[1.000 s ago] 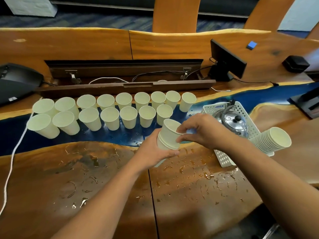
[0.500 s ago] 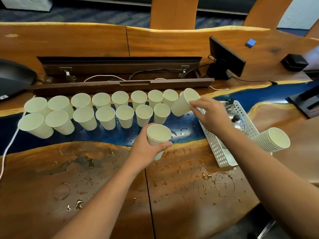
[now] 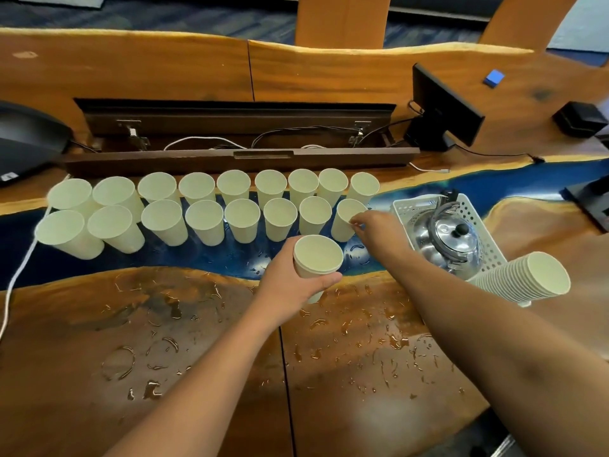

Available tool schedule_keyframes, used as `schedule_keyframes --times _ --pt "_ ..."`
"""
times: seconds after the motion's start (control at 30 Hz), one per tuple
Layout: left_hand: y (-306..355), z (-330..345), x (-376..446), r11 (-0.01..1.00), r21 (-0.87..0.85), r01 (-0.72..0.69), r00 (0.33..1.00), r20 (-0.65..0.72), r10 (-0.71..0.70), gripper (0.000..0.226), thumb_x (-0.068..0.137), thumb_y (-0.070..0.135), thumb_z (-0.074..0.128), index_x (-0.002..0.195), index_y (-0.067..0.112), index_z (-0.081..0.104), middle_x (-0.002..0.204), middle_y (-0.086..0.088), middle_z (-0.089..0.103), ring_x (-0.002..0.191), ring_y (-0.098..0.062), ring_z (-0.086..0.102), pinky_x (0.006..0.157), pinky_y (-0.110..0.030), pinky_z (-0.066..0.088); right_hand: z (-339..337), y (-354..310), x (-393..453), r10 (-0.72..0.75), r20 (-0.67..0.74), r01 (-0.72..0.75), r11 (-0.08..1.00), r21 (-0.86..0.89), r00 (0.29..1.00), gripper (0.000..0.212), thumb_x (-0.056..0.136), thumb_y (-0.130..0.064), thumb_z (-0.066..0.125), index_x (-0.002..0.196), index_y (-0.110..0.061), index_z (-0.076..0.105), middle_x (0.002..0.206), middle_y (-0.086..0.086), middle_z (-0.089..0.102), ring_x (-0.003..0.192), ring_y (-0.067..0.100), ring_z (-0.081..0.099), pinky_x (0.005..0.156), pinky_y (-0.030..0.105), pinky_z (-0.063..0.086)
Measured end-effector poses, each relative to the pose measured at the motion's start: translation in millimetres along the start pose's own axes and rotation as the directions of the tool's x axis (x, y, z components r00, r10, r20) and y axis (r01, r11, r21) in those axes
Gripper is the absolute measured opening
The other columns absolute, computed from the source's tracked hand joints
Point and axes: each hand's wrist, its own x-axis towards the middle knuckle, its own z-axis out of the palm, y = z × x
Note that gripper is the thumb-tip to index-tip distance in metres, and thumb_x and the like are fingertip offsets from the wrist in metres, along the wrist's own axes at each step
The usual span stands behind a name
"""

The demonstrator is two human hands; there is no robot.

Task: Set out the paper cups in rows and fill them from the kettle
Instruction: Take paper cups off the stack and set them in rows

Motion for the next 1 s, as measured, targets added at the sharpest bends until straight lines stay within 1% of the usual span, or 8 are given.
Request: schedule_keyframes --times 0.23,0.4,0.53,0.67,0.77,0.83,0.9,1.0 --pt "-4 0 1 1.000 0.005 0.020 1.000 0.013 -0.020 0.074 0.068 0.045 0.086 0.128 0.041 0.042 0.117 0.022 0.052 0.110 -0.003 0.051 0.080 -0.015 0.041 7 1 15 0.005 0.032 -0.006 1.000 0.010 0.999 0.026 0.098 -0.023 0.059 0.121 -0.020 0.070 0.119 0.007 0.069 0.102 0.028 0.065 0.087 0.035 0.052" --pt "-4 0 3 1.000 0.005 0.020 0.999 0.029 -0.020 0.075 0.069 0.045 0.086 0.130 0.040 0.043 0.118 0.021 0.053 0.109 -0.004 0.052 0.080 -0.015 0.041 10 1 19 0.009 0.027 -0.010 0.999 0.046 1.000 0.026 0.099 -0.022 0.057 0.121 -0.018 0.070 0.119 0.009 0.069 0.103 0.030 0.065 0.088 0.037 0.053" --pt "-4 1 3 1.000 0.008 0.022 0.999 0.040 -0.022 0.074 0.069 0.046 0.086 0.128 0.042 0.042 0.115 0.025 0.051 0.107 -0.001 0.051 0.078 -0.012 0.040 11 2 19 0.018 0.034 -0.021 0.995 0.099 0.999 0.030 0.097 -0.023 0.060 0.126 -0.019 0.067 0.126 0.007 0.067 0.109 0.029 0.063 0.091 0.036 0.051" --pt "-5 1 4 1.000 0.001 0.020 0.999 0.045 -0.020 0.074 0.069 0.047 0.086 0.128 0.042 0.042 0.115 0.026 0.052 0.109 -0.001 0.052 0.081 -0.016 0.042 6 3 14 0.005 -0.032 0.001 0.985 0.172 0.999 0.036 0.093 -0.025 0.067 0.128 -0.023 0.065 0.131 0.003 0.064 0.115 0.024 0.061 0.093 0.036 0.050" --pt "-7 2 4 1.000 -0.003 0.014 0.999 0.047 -0.014 0.074 0.068 0.048 0.086 0.128 0.043 0.043 0.115 0.027 0.053 0.109 0.001 0.052 0.082 -0.017 0.043 0 -2 8 -0.006 -0.073 0.021 0.976 0.214 0.997 0.038 0.094 -0.030 0.066 0.131 -0.025 0.063 0.135 -0.001 0.062 0.118 0.020 0.059 0.095 0.032 0.047" --pt "-8 3 4 1.000 0.002 0.015 0.999 0.046 -0.015 0.075 0.068 0.050 0.085 0.130 0.042 0.044 0.117 0.026 0.053 0.109 0.000 0.052 0.083 -0.019 0.044 -7 -9 2 0.027 -0.108 0.003 0.962 0.272 0.994 0.037 0.096 -0.035 0.062 0.131 -0.026 0.062 0.134 -0.002 0.062 0.111 0.018 0.061 0.091 0.027 0.045" --pt "-9 2 4 1.000 0.005 0.014 0.999 0.042 -0.014 0.075 0.068 0.050 0.085 0.130 0.042 0.043 0.116 0.026 0.053 0.109 0.001 0.052 0.081 -0.017 0.043 -14 -16 -9 0.083 -0.145 -0.024 0.928 0.371 0.986 0.034 0.097 -0.036 0.060 0.129 -0.024 0.064 0.130 -0.003 0.064 0.105 0.017 0.063 0.087 0.024 0.043" --pt "-9 2 4 1.000 -0.019 0.005 1.000 0.026 -0.005 0.072 0.068 0.047 0.086 0.126 0.043 0.043 0.113 0.027 0.053 0.107 0.004 0.051 0.078 -0.012 0.042 -28 -28 -33 0.113 -0.155 -0.010 0.836 0.549 0.981 0.025 0.097 -0.031 0.060 0.118 -0.022 0.071 0.115 -0.006 0.070 0.100 0.011 0.062 0.089 0.027 0.052"
